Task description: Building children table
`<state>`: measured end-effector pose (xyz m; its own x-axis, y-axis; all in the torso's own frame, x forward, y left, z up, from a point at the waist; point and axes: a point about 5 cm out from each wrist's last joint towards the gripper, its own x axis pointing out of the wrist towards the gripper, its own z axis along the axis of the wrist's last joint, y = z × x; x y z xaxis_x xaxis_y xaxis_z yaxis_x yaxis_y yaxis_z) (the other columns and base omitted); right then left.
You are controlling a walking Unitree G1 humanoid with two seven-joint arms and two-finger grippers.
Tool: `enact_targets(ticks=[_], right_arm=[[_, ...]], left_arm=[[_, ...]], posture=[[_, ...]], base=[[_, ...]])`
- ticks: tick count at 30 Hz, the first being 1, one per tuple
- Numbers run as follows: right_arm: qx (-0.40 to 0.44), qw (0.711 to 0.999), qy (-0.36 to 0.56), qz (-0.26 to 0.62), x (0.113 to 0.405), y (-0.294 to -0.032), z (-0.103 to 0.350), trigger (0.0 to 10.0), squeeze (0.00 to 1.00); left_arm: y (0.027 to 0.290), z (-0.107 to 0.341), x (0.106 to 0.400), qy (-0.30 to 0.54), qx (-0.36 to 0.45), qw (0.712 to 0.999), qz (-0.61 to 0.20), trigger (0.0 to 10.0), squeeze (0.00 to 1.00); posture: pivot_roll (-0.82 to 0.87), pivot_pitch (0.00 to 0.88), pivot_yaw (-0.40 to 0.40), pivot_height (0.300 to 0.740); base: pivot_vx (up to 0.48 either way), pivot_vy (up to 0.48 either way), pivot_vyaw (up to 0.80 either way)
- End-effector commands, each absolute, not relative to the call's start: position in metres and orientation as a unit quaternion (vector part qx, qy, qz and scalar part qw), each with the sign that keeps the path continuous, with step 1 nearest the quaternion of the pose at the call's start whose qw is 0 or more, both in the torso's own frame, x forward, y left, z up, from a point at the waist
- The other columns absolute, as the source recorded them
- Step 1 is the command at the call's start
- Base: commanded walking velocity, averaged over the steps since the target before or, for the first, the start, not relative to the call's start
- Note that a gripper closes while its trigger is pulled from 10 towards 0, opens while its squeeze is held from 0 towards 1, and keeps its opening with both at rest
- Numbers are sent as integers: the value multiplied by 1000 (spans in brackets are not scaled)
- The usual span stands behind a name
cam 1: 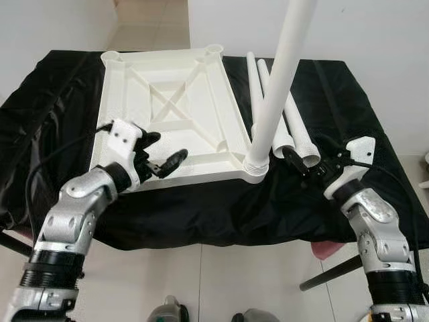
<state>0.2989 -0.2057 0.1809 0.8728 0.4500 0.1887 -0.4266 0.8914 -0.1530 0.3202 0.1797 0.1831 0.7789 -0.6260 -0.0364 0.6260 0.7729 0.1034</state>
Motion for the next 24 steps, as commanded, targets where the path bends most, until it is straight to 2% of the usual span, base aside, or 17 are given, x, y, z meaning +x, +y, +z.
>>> enact_targets(ticks=[1, 4, 11, 24], right_arm=[[-48, 965, -99, 237, 301, -201, 176, 10000, 0], [-42, 963, -101, 247, 303, -193, 174, 10000, 0], [-31, 963, -101, 250, 299, -189, 171, 10000, 0], [-27, 961, -102, 257, 297, -186, 171, 10000, 0]], left_arm=[[191, 185, 325, -3, 72, 951, -300, 10000, 0], [180, 175, 326, -1, 98, 947, -306, 10000, 0], [170, 148, 312, 30, 87, 938, -335, 10000, 0], [166, 174, 329, -16, 89, 946, -311, 10000, 0]], posture=[[5, 77, 35, 740], [-4, 75, 40, 740], [-11, 74, 44, 740], [-14, 89, 43, 740]], base=[[0, 0, 0], [0, 0, 0], [0, 0, 0], [0, 0, 0]])
